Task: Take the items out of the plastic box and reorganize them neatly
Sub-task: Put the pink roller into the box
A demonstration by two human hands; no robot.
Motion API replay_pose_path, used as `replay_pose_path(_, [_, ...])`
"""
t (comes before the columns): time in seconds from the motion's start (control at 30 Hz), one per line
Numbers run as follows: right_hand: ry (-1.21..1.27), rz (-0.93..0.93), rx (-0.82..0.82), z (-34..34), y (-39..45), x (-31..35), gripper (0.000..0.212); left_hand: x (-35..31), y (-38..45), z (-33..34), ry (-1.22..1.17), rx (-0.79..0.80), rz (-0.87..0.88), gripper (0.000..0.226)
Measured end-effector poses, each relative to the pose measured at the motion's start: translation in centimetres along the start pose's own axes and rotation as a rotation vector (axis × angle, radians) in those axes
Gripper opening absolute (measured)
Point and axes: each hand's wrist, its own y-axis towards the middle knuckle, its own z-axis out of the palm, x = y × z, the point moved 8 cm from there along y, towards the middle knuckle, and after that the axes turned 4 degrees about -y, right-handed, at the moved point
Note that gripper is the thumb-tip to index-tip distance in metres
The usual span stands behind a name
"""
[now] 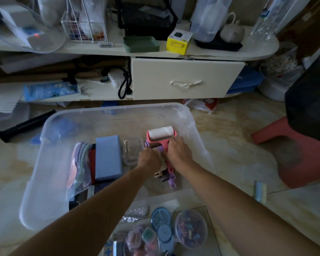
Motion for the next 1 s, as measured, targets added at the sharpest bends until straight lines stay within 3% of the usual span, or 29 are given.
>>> replay_pose_path(0.13, [0.019,0.025,0.005,-0.5,-0.1,0.0,0.057,-0.5,0.2,0.2,0.023,0.052,0.043,0.034])
replay_pose_path(0.33, [0.019,-0.013,-0.003,-2.8,-0.8,0.2,0.041,-0.7,0.1,-0.2,0.145,0.001,0.11,0.046])
replay_pose_path(0.6, [0.012,-0.069,-0.016,-3.4,-2.2,1.0,0.035,0.6,0.1,-1.4,0.042,-0.038,-0.006,0.029])
replay_pose_path(0.7, [0.016,-0.11,-0.035,-4.7,-2.3,1.2,0.033,0.1,-0.2,-1.9,0.045,-0.055,0.031,0.03])
replay_pose_path(0.83, [0.075,-0.249,-0.209,-7.8,-2.3,1.5,0.017,-2.8,-0.9,-3.1,0.013,-0.14,0.147,0.023])
replay_pose_path(1.0, [0.193,-0.376,-0.495,-13.3,-3.9,0.2,0.015,-10.4,-4.9,-4.2,0.009,-0.315,0.385,0.014])
